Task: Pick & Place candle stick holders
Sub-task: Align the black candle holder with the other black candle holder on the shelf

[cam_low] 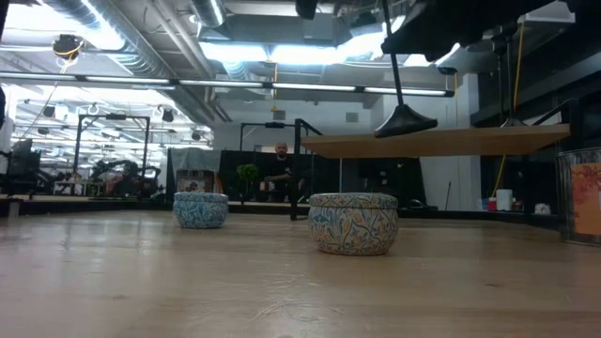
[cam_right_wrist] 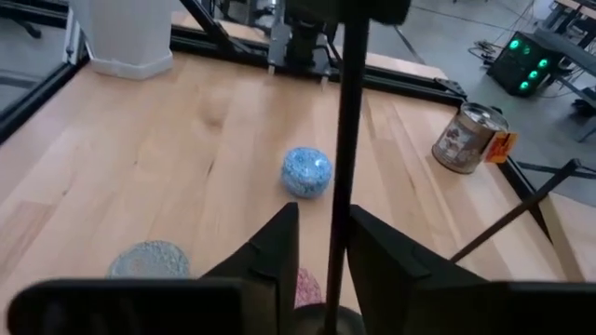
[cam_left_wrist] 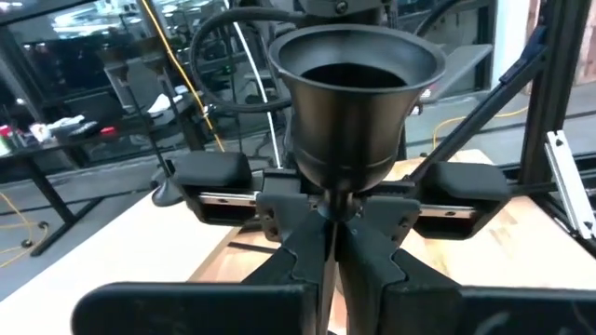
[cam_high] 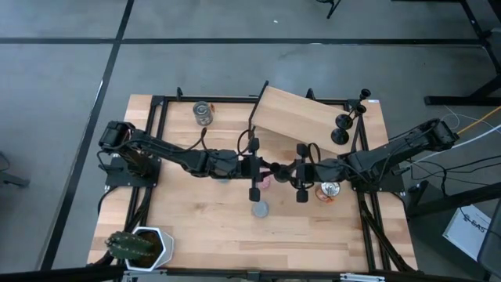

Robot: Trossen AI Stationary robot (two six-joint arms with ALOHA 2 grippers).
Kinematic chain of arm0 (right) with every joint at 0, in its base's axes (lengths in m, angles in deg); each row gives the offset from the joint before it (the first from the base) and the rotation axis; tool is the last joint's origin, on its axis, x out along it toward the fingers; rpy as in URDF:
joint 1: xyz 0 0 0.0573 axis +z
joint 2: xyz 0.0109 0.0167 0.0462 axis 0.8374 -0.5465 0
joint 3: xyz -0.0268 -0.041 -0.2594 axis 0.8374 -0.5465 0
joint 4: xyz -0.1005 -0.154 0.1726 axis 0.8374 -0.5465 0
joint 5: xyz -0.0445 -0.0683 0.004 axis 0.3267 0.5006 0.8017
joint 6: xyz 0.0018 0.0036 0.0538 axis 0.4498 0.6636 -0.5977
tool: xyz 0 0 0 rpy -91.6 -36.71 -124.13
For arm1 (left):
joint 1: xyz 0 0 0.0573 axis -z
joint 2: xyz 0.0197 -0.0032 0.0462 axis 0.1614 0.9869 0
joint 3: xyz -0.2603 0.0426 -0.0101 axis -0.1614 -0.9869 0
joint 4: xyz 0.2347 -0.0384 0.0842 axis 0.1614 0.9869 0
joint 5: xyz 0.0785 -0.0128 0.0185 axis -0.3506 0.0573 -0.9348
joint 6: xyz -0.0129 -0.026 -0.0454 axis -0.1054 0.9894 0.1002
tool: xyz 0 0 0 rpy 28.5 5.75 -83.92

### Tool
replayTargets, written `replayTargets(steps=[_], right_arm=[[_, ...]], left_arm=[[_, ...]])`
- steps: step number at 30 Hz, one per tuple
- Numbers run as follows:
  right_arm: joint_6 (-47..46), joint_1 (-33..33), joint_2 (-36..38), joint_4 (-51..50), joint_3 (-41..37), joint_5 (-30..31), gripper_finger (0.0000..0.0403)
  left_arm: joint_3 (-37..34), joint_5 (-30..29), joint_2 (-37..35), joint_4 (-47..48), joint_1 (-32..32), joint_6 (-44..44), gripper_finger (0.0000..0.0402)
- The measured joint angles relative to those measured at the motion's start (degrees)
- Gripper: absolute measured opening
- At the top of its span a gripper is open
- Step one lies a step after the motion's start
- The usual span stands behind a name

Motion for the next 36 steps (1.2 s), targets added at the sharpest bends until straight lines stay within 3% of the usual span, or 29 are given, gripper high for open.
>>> replayTargets(steps=[17,31,36], right_arm=[[-0.7,0.0,-0.1,-3.1,0.0,0.1,0.0023],[-6.3,0.0,0.2,-7.8,0.1,-1.1,0.002],[-6.3,0.0,4.6,-12.1,0.0,-2.3,0.0019]], left_arm=[[0.0,0.0,2.0,-2.7,-0.7,2.9,0.0016],[-0.2,0.0,2.1,-1.9,-0.9,2.7,0.0032],[-0.1,0.0,2.1,-2.6,-0.9,2.6,0.0036]])
